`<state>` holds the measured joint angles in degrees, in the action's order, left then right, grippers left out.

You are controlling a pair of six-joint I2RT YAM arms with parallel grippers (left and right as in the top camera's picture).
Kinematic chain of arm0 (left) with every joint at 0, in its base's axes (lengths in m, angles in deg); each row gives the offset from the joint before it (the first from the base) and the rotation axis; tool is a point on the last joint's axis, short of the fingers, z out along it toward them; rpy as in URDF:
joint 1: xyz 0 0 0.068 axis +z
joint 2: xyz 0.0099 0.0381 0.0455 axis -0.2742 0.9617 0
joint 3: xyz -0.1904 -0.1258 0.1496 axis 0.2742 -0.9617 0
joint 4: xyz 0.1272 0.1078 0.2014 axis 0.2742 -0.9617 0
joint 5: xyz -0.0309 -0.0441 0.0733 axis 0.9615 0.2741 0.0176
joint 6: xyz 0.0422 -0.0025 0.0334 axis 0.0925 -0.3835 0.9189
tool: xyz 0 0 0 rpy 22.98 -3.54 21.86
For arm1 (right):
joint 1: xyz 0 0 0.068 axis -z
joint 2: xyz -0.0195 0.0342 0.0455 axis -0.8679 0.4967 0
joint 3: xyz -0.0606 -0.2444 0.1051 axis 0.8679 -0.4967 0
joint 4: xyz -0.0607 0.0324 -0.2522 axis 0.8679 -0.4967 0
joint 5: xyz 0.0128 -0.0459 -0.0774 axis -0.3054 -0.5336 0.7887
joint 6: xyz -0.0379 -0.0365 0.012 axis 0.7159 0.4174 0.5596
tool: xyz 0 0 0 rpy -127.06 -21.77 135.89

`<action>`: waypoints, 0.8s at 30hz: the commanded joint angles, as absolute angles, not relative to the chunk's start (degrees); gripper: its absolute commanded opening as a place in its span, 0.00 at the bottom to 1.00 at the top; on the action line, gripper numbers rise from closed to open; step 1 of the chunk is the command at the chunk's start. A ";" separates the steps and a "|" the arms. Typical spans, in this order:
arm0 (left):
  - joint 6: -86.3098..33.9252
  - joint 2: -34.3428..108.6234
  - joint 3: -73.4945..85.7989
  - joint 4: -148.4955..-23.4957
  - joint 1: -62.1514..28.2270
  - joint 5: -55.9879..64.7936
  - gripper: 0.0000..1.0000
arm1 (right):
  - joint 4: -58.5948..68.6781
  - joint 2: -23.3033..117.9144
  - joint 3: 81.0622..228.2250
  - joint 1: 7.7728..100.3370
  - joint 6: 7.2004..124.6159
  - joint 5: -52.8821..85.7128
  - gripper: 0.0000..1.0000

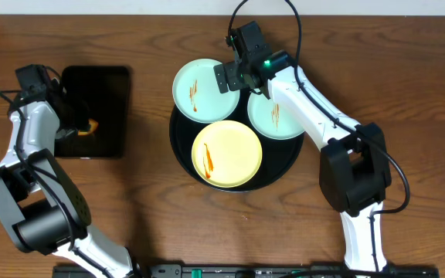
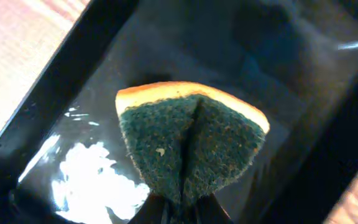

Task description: Clean dirty plates on tray and stack at the side

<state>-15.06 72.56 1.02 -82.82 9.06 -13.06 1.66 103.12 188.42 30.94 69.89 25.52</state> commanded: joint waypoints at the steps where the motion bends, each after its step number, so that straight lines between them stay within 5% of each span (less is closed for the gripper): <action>1: -11.84 65.22 1.82 -82.51 9.08 -6.13 0.07 | 1.62 102.99 188.58 30.50 69.10 25.45 0.99; 8: -9.22 57.67 1.80 -82.40 9.08 -5.87 0.07 | 0.09 102.99 188.60 30.50 69.12 19.40 0.99; 18: -6.14 71.88 0.97 -82.33 9.08 -5.72 0.07 | -4.98 102.64 188.77 30.50 69.62 16.89 0.99; 24: -6.25 66.33 1.74 -82.53 9.08 -5.41 0.07 | -14.18 97.43 190.63 30.66 70.96 17.08 0.99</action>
<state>-7.45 72.65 0.12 -82.97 9.06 -6.57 -12.63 102.79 188.60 30.94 69.80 17.52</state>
